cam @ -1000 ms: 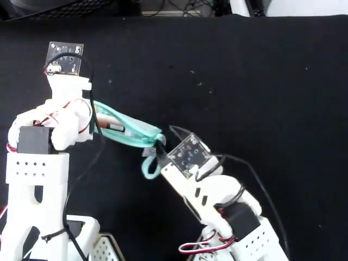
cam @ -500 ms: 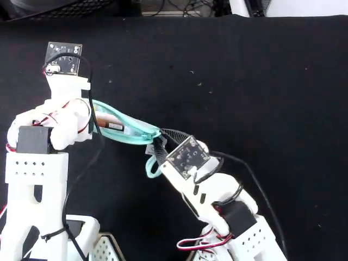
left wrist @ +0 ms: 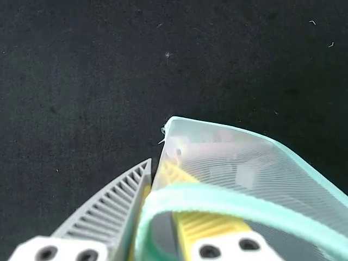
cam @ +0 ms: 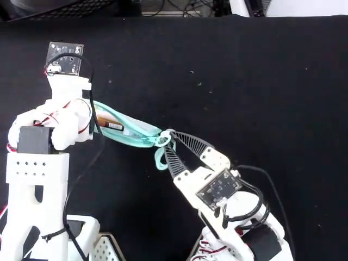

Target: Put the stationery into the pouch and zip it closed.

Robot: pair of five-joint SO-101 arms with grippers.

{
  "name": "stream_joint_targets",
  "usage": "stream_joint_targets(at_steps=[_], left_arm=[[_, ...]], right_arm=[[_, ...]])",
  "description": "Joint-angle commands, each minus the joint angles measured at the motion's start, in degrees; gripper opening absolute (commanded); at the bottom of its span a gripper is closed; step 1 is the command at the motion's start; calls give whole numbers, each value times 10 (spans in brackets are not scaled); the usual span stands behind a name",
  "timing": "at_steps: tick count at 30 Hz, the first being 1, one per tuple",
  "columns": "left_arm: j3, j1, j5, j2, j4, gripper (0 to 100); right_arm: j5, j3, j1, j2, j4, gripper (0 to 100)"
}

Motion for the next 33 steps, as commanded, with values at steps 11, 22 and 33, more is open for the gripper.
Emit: stream_joint_targets(at_steps=[11, 22, 33], left_arm=[[36, 8, 2, 13, 1, 30], [36, 8, 2, 13, 2, 30], [44, 8, 1, 9, 1, 30]], right_arm=[[5, -191, -12, 204, -96, 13], [16, -381, -77, 426, -19, 19], [-37, -222, -66, 213, 186, 230]])
